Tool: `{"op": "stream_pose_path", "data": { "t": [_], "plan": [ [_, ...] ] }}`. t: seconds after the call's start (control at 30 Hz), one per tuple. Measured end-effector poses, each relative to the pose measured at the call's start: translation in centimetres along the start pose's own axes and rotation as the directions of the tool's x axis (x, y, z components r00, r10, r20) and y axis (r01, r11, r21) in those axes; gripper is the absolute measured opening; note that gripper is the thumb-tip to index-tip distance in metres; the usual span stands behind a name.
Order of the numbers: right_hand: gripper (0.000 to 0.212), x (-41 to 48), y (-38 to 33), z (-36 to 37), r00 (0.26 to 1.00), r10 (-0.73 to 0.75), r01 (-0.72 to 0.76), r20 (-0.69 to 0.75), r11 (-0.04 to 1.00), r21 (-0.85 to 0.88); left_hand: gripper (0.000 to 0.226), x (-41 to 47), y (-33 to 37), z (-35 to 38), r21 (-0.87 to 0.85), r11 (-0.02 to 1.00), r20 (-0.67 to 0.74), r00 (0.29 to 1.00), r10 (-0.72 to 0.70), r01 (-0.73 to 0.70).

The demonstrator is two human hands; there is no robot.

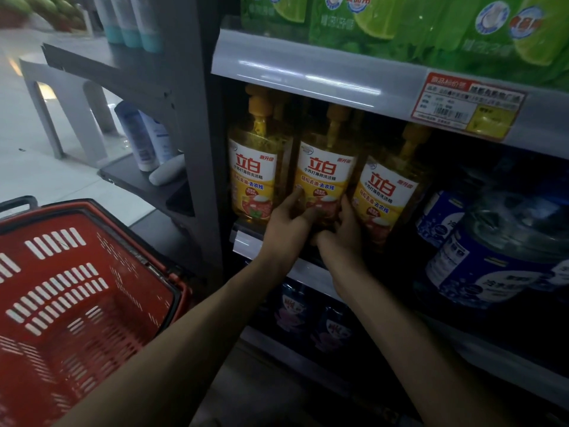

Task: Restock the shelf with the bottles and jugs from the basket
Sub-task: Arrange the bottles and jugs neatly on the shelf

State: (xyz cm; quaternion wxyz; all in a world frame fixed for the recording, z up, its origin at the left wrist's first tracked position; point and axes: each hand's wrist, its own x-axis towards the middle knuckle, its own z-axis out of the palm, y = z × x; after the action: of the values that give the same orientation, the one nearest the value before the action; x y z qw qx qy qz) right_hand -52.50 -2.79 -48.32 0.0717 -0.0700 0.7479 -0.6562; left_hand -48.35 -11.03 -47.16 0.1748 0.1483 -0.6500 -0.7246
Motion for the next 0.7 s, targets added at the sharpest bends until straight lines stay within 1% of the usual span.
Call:
{"op": "stream_pose_path", "data": {
  "t": [0.17,0.27,0.47,0.53,0.6,0.7],
  "plan": [
    [0.096,-0.1,-0.1,-0.3,1.000,0.010,-0.010,-0.004,1.000,0.017,0.052,0.2,0.0,0.1,-0.008,1.000,-0.011,1.000,-0.006,0.006],
    [0.095,-0.3,-0.1,-0.4,1.000,0.018,-0.018,0.002,0.999,0.029,0.043,0.2,0.1,0.2,-0.010,1.000,-0.014,1.000,-0.003,0.002],
    [0.096,-0.6,-0.6,-1.4,0.998,0.031,-0.029,0.046,0.999,-0.031,0.051,0.3,0.2,0.3,-0.017,1.000,-0.037,0.999,0.012,-0.012],
    [0.090,-0.8,-0.8,-1.9,0.998,0.054,-0.051,0.038,0.996,-0.069,0.049,0.0,0.2,0.4,0.004,1.000,-0.030,0.999,0.017,-0.017],
    [0.077,-1.3,-1.1,-2.5,0.998,0.063,-0.063,-0.001,0.992,-0.111,0.048,-0.3,0.2,0.5,0.043,0.998,-0.025,0.999,0.037,-0.035],
    [0.058,-2.4,-1.4,-3.7,0.999,0.006,-0.013,-0.048,0.988,-0.151,0.052,-0.9,0.2,1.0,0.141,0.987,0.026,0.997,0.079,-0.082]
  ]
}}
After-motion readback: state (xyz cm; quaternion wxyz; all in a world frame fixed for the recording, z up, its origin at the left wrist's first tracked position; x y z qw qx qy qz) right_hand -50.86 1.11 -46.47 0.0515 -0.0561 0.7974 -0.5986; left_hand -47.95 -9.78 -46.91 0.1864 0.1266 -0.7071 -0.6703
